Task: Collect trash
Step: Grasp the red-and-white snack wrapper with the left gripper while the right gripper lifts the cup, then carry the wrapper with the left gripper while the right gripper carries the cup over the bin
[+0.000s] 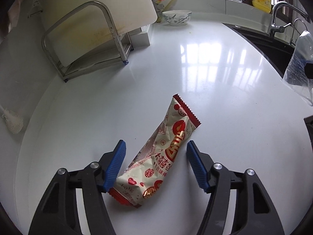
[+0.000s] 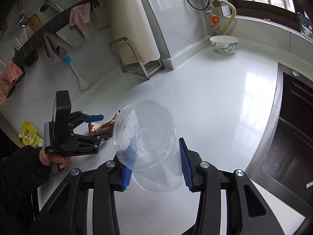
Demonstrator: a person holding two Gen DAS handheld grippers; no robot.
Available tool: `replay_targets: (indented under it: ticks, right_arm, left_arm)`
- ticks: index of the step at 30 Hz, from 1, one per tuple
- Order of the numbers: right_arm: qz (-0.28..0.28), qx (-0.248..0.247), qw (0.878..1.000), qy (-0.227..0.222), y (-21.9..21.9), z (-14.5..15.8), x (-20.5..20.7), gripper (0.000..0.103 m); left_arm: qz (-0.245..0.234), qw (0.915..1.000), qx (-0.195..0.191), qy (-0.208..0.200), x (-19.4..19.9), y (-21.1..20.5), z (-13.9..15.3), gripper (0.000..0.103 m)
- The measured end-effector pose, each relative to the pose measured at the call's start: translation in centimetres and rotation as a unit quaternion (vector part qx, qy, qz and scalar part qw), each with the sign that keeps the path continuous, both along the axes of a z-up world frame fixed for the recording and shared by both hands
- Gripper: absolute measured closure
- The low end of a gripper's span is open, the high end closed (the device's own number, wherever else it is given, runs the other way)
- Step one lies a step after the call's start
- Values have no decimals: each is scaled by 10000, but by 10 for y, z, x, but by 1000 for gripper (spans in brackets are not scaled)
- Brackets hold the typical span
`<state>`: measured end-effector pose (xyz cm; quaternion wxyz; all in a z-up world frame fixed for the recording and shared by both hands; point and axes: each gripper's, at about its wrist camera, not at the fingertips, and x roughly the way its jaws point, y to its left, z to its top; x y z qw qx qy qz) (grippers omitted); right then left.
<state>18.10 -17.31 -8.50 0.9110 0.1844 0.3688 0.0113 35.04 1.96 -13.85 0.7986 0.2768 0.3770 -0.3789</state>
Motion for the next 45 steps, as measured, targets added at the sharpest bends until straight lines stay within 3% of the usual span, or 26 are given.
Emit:
replay_targets:
  ticks: [1, 3, 5, 6, 11, 20, 27, 35, 45]
  right_arm:
    - [-5, -13, 10000, 0, 0, 1, -1, 62]
    - [-15, -14, 10000, 9, 1, 2, -3, 62]
    - [-37, 4, 10000, 17, 2, 2, -5, 62]
    - [-44, 13, 10000, 22, 2, 2, -6, 62]
    - [-71, 38, 10000, 43, 6, 3, -13, 62]
    - [3, 96, 10000, 13, 14, 12, -35, 62]
    - [165, 114, 9998, -10, 18, 22, -70, 62]
    - [323, 113, 9990, 283, 3, 21, -128, 62]
    - [398, 283, 9956, 804, -36, 1, -195, 62]
  left_arm:
    - [1, 9999, -52, 105, 2, 0, 0, 55]
    - [59, 9995, -122, 271, 1, -1, 1, 78]
    - [181, 9987, -208, 433, -1, 0, 1, 82]
    - [253, 9979, -274, 531, -2, 1, 2, 88]
    - [658, 9940, -514, 712, -18, 7, 12, 88]
    - [1226, 9874, -805, 591, -70, 17, 50, 88]
    - [1570, 9837, -685, 538, -127, 13, 72, 88]
    - [1954, 9773, -625, 523, -202, -1, 92, 88]
    - [2380, 9668, -546, 746, -282, -42, 86, 88]
